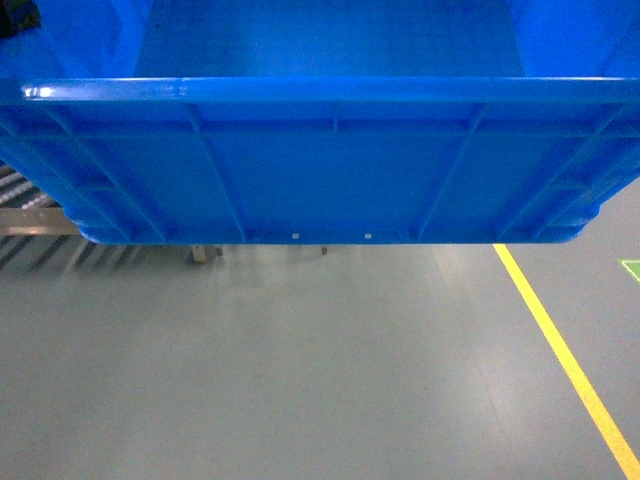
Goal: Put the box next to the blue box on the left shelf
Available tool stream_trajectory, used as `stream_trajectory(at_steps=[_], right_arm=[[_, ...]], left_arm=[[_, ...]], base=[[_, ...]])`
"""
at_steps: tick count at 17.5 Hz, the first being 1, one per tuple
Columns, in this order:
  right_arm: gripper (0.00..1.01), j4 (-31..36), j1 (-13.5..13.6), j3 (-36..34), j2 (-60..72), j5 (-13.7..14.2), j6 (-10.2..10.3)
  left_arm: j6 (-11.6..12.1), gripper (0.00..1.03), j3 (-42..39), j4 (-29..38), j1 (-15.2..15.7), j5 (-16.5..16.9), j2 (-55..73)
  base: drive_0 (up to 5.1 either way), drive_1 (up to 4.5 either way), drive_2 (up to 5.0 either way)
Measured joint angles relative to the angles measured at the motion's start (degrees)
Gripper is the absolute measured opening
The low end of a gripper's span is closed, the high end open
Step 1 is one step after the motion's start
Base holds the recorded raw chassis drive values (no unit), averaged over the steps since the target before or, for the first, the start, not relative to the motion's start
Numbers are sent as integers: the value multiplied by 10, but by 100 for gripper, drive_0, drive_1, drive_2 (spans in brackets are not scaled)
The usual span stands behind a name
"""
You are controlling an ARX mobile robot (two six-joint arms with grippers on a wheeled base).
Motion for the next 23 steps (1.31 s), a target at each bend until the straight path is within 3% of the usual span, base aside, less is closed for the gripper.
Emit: stream_trajectory(at_steps=[18, 23], right_arm=[[9, 1, 0, 0, 0, 0, 0], [9, 0, 0, 0, 0, 0, 0]], left_arm=[[0, 17, 0, 1, 0, 0, 0], [0, 17, 0, -2, 0, 0, 0]], base=[[3, 437, -430], [0, 0, 0]])
